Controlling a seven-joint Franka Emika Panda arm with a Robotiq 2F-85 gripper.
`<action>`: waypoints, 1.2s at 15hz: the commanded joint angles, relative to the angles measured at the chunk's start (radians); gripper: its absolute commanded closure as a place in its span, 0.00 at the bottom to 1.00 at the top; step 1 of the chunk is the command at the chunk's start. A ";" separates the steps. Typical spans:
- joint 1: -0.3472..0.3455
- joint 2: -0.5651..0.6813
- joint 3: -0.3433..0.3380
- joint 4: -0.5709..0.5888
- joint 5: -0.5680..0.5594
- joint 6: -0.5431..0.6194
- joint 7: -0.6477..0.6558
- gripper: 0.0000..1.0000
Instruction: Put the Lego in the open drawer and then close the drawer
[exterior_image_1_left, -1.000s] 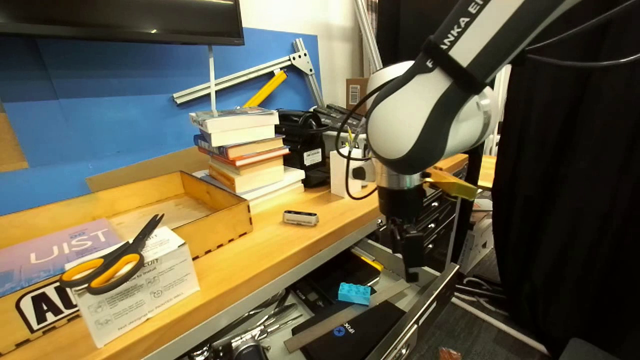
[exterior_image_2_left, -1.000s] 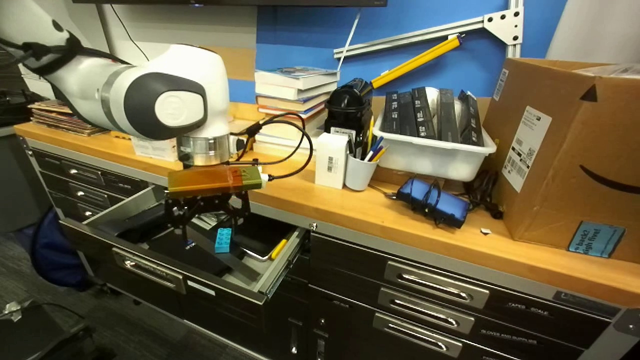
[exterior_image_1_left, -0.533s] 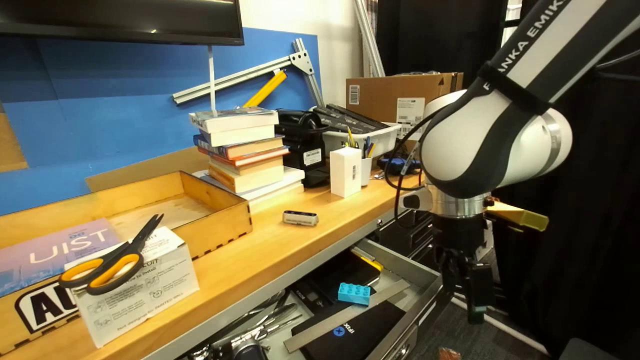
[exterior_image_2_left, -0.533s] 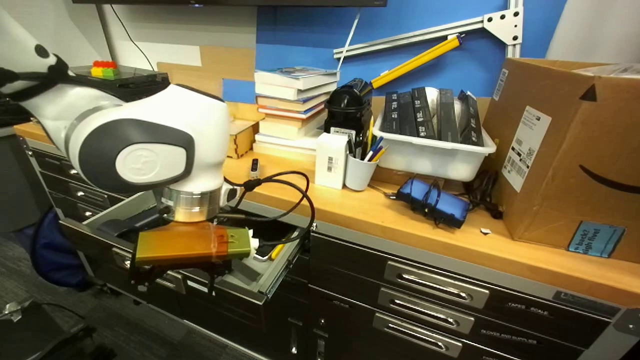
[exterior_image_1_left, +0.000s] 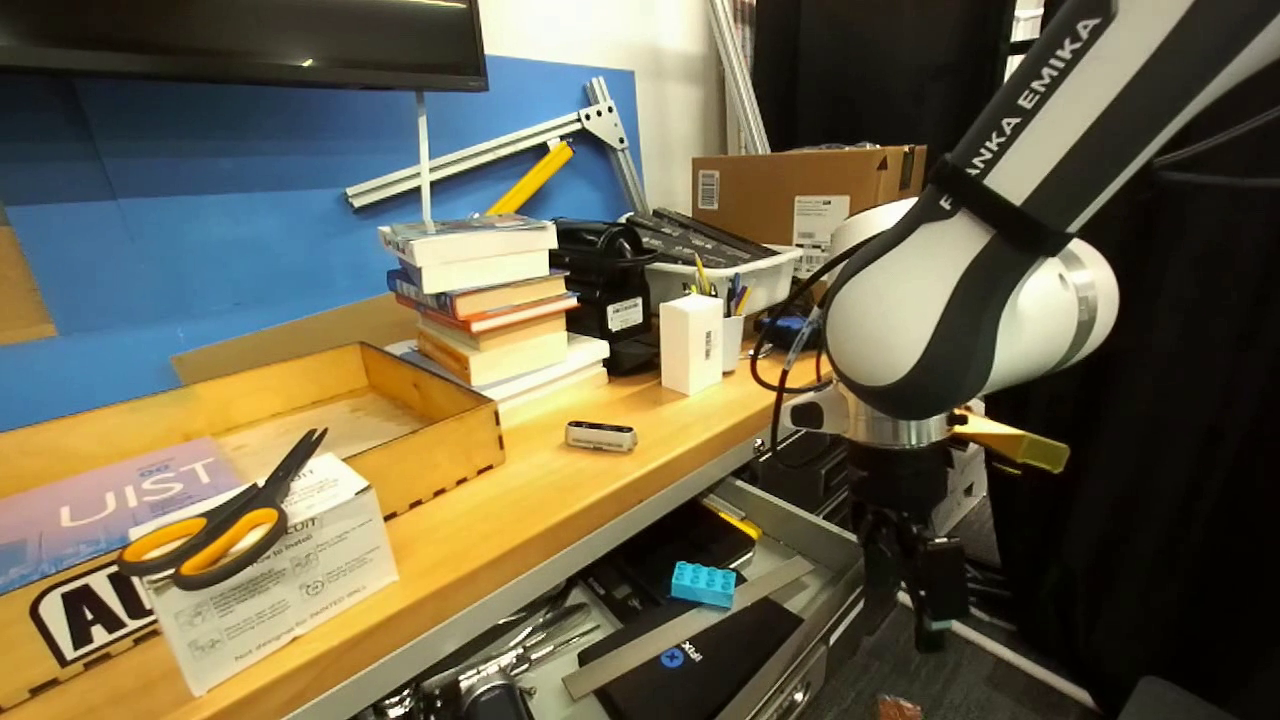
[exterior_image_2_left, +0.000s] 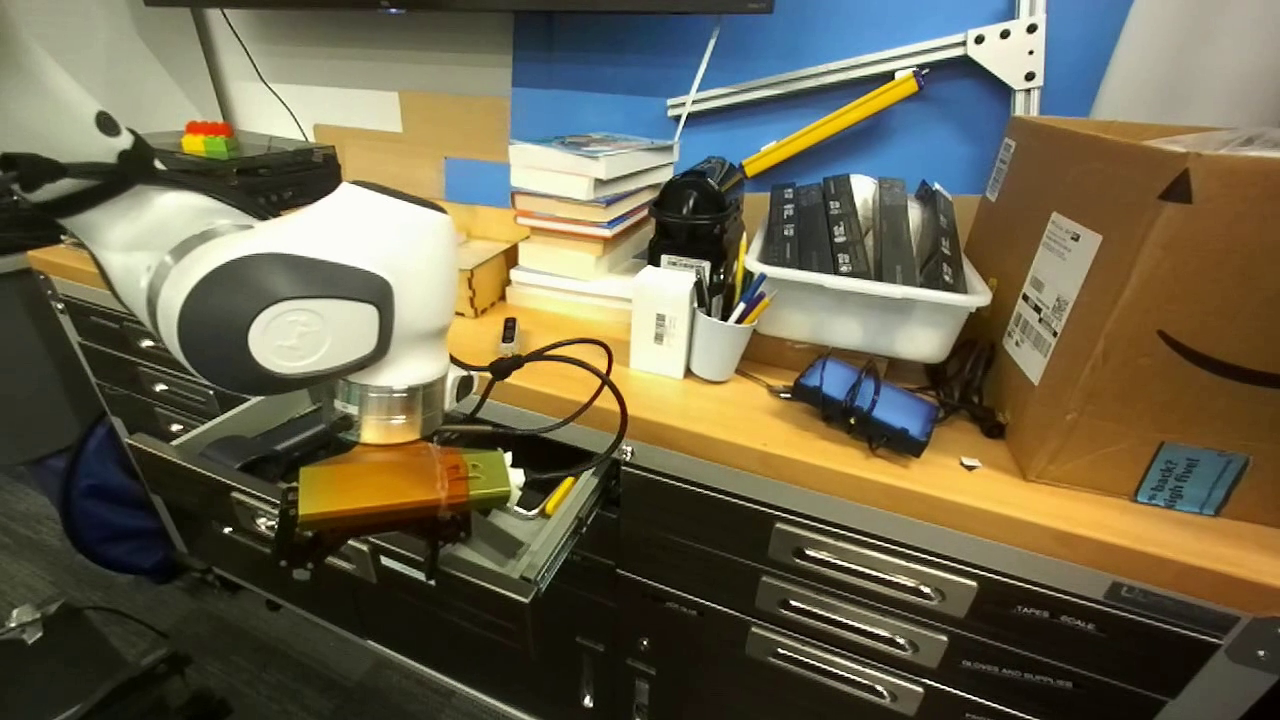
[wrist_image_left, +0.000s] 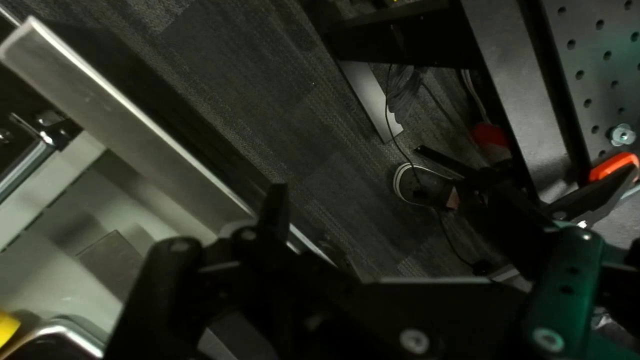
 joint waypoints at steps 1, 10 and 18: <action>0.016 0.073 0.033 0.067 -0.019 0.046 0.033 0.00; 0.015 0.184 0.075 0.219 -0.107 0.042 0.100 0.00; 0.032 0.293 0.113 0.339 -0.334 0.027 0.276 0.00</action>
